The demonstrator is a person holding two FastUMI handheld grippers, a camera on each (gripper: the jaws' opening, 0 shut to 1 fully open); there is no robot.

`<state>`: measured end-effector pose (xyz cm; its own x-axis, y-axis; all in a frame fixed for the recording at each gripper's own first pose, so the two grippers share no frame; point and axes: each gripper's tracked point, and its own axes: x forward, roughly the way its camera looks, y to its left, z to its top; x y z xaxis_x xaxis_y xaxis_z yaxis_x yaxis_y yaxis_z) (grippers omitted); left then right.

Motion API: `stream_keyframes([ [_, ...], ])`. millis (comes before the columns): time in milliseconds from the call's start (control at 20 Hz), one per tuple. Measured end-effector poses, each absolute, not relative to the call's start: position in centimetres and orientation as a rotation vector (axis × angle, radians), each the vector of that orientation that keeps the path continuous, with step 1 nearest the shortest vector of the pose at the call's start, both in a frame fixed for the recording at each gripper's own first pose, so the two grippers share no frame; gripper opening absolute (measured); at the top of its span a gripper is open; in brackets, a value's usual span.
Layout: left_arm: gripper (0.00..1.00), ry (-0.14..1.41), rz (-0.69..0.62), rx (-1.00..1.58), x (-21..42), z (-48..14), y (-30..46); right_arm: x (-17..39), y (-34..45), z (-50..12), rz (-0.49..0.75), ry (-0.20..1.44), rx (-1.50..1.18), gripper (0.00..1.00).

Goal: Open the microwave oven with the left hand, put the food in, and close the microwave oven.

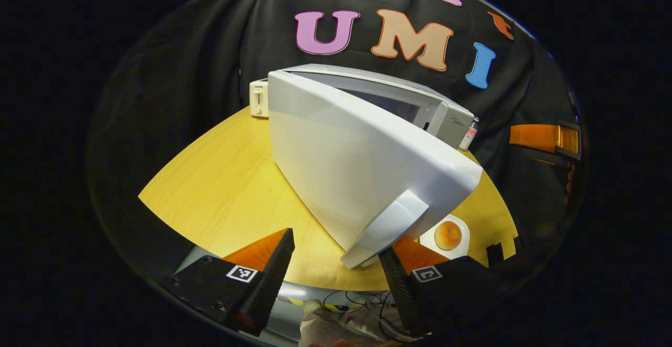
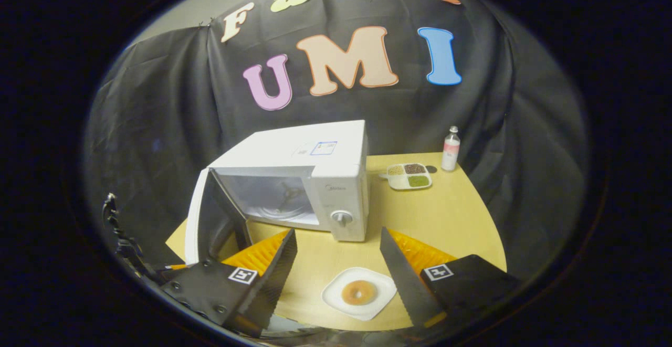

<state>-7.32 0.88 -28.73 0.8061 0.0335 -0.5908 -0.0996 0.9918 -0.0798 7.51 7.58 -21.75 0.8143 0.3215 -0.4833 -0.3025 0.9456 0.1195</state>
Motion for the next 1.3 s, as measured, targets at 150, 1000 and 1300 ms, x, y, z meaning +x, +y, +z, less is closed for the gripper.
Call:
stream_keyframes([
  [150,0.92,0.629,0.101,-0.123,-9.0,-28.2,3.6,7.0,9.2,-22.3,0.321,0.522,0.045,0.92],
  [1000,0.92,0.591,0.187,-0.223,-14.3,-27.1,15.6,2.1,8.8,-29.5,0.091,0.633,0.088,0.99],
  [1300,0.92,0.574,0.232,-0.250,-15.4,-26.9,18.2,1.1,7.4,-32.1,0.028,0.675,0.085,0.99],
])
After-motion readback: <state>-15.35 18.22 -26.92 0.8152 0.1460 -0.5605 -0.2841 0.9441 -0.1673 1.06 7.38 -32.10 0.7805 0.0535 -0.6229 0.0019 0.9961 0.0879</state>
